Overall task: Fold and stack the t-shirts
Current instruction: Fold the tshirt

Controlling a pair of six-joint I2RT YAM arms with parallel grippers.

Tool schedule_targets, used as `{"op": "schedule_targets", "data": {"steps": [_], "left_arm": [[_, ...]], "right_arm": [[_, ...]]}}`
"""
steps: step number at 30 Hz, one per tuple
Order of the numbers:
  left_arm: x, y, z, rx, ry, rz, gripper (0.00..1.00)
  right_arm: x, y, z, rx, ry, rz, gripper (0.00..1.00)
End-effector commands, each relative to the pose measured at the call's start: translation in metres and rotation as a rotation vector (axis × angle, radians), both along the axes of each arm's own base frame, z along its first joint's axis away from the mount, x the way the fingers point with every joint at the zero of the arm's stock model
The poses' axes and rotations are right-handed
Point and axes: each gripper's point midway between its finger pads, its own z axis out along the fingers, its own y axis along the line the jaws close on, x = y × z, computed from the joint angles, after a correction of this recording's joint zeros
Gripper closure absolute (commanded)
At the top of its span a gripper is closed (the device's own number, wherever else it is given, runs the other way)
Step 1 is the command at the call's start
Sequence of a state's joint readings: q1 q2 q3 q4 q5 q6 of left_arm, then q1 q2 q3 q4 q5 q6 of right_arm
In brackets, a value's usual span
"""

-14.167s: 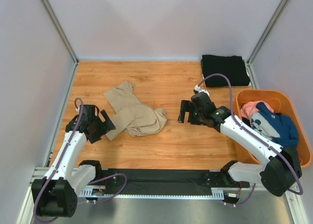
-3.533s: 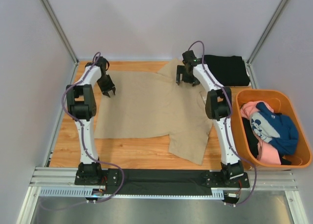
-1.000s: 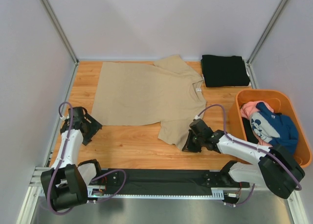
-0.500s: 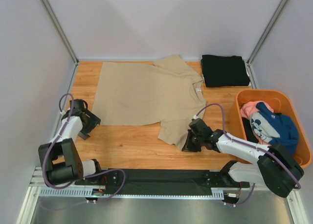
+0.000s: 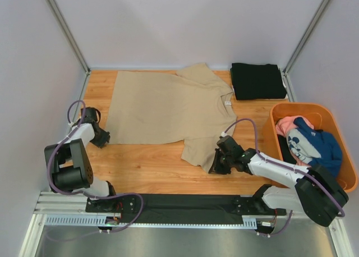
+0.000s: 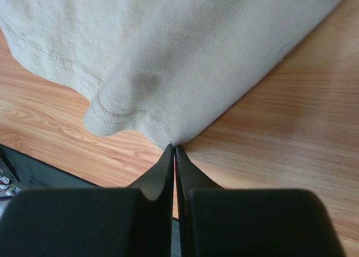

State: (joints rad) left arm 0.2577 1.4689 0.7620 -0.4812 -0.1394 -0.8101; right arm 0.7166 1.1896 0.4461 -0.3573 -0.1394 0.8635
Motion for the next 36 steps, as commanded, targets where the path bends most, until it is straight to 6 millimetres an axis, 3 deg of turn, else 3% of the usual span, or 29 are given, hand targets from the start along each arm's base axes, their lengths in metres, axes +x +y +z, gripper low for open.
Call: {"op": "schedule_targets", "data": {"steps": [1, 2, 3, 10, 17, 22, 29, 34, 36], "left_arm": [[0.007, 0.002, -0.006, -0.007, -0.008, 0.004, 0.74], [0.008, 0.001, -0.005, -0.012, -0.012, 0.000, 0.84], [0.009, 0.000, -0.003, -0.015, -0.021, -0.002, 1.00], [0.010, -0.007, 0.026, -0.030, -0.091, -0.032, 1.00], [0.002, -0.016, 0.063, -0.029, -0.179, -0.081, 1.00], [-0.006, -0.027, 0.084, -0.048, -0.234, -0.127, 1.00], [-0.001, -0.025, 0.121, -0.008, -0.308, -0.165, 1.00], [0.029, -0.025, 0.151, -0.022, -0.338, -0.229, 1.00], [0.037, -0.025, 0.144, -0.045, -0.304, -0.240, 1.00]], "right_arm": [[0.000, -0.009, -0.003, -0.051, -0.003, 0.013, 1.00], [-0.001, -0.010, -0.002, -0.052, -0.003, 0.013, 1.00], [0.000, -0.010, -0.001, -0.050, -0.007, 0.009, 1.00], [-0.005, -0.022, 0.012, -0.073, -0.017, -0.032, 1.00], [0.000, -0.031, 0.056, -0.030, -0.118, -0.095, 1.00], [0.009, -0.036, 0.077, -0.043, -0.175, -0.121, 1.00], [0.045, -0.035, 0.118, -0.082, -0.278, -0.151, 1.00], [0.094, -0.035, 0.163, -0.098, -0.358, -0.179, 1.00], [0.111, -0.039, 0.172, -0.109, -0.373, -0.200, 1.00]]}}
